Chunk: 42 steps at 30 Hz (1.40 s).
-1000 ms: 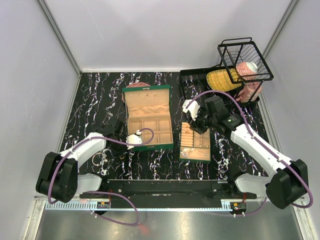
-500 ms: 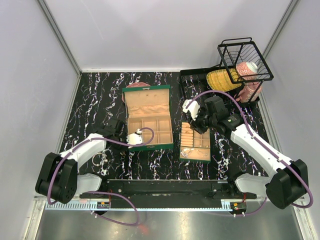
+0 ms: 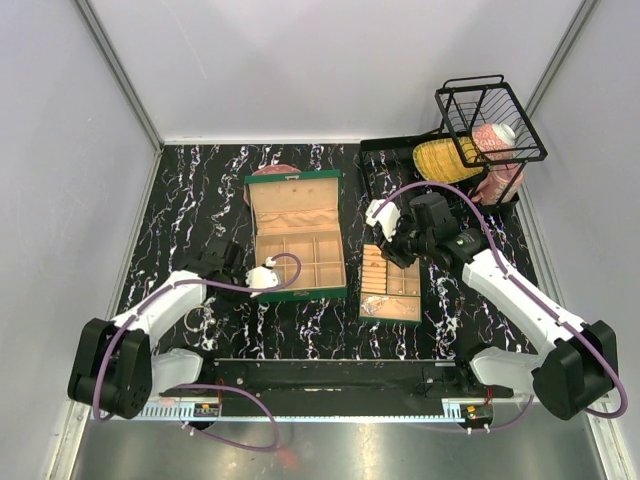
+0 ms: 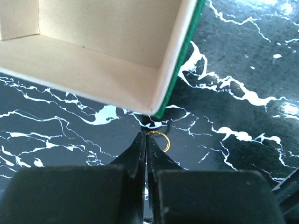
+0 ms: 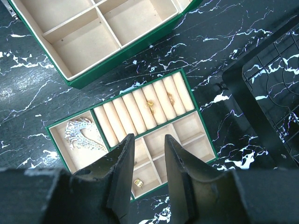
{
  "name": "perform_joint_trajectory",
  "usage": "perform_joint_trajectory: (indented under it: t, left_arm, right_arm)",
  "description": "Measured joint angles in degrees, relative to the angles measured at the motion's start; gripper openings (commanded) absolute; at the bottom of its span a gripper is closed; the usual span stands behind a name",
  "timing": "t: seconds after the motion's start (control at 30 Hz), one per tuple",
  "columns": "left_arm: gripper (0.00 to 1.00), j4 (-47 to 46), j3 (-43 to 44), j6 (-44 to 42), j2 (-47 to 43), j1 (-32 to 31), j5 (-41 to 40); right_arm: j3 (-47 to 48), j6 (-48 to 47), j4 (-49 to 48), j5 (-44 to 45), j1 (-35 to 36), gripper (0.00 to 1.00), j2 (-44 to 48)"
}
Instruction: Organize the mixed jewelry
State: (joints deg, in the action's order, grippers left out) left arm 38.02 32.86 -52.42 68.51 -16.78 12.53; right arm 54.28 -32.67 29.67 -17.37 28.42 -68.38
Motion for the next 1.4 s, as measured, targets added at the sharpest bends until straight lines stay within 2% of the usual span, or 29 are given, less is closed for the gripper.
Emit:
perform_joint_trajectory:
  t: [0.23, 0.4, 0.6, 0.87, 1.13, 1.4]
  left_arm:
    - [0.0, 4.0, 1.0, 1.6, -4.0, 0.2, 0.9]
    - [0.0, 5.7, 5.6, 4.9, -5.4, 0.2, 2.5]
    - [0.0, 6.4, 16.1, 12.4, -6.2, 0.2, 6.7]
    - [0.0, 3.4, 30.3, 25.5, -4.6, -1.6, 10.0]
    - [0.0, -1.1, 36.6, 36.3, -0.8, -8.8, 5.7]
    - [0.0, -4.1, 37.3, 41.9, 1.0, -14.4, -2.4]
  right_arm:
    - [0.0, 0.0, 0.0, -0.1, 0.0, 0.38, 0.0]
    - [0.5, 1.2, 0.1, -1.9, 0.0, 0.38, -0.3]
    - [6.6, 5.6, 0.1, -9.2, 0.0, 0.4, -3.6]
    - [16.0, 17.6, -4.6, -22.8, 0.0, 0.42, -10.5]
    - [24.3, 30.7, -10.6, -30.4, 1.7, 0.41, -18.5]
    - [27.8, 36.1, -13.6, -31.7, 6.4, 0.41, -23.3]
